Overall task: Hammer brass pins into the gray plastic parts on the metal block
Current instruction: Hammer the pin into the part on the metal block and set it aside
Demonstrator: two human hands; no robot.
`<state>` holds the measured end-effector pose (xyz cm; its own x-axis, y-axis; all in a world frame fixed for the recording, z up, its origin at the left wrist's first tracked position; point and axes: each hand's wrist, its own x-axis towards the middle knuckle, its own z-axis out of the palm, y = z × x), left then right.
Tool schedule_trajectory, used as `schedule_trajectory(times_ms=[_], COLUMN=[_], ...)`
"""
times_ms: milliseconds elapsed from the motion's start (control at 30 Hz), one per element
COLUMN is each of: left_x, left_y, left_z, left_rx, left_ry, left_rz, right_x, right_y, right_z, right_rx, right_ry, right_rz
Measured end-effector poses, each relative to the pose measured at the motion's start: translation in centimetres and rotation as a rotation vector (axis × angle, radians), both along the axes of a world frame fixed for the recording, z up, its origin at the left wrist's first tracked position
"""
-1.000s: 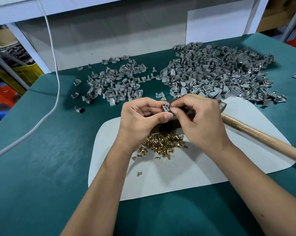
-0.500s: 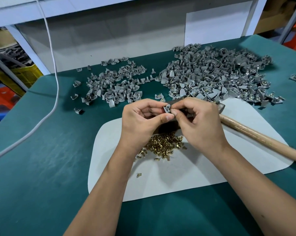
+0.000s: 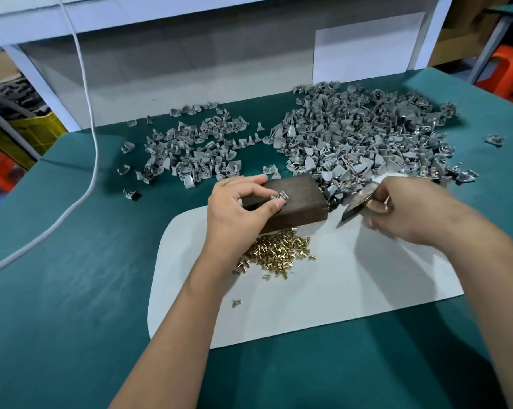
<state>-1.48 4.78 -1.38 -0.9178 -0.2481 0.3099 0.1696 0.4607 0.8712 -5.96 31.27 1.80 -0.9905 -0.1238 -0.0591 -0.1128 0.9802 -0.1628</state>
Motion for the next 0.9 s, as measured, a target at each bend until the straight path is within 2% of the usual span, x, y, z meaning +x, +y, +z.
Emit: schedule_trajectory(times_ms=[200, 367, 467, 600, 767, 900], left_x=[0.1, 0.1, 0.1, 0.1, -0.1, 0.1], left_y=[-1.0, -0.8, -0.8, -0.7, -0.7, -0.6], left_z=[0.3, 0.3, 0.3, 0.6, 0.6, 0.7], left_rx=[0.041, 0.077, 0.095, 0.069, 0.099, 0.114], left_ry=[-0.048, -0.098, -0.104, -0.089, -0.096, -0.116], left_rz=[-0.020, -0.051, -0.071, -0.079, -0.065, -0.074], right_x=[-0.3, 0.2, 1.6, 2.5, 2.4, 1.9], right_y=[0.5, -1.2, -4.4, -7.3, -8.0, -8.6], right_z=[-0.2, 2.9, 4.3, 4.3, 4.6, 2.9], right_rx=[-0.084, -0.382, -0.520, -0.420, -0.567, -0.222], right_ry=[0.031, 0.229, 0.220, 0.177, 0.478, 0.194], right_rz=[-0.037, 0.035, 0.160, 0.306, 0.355, 0.318])
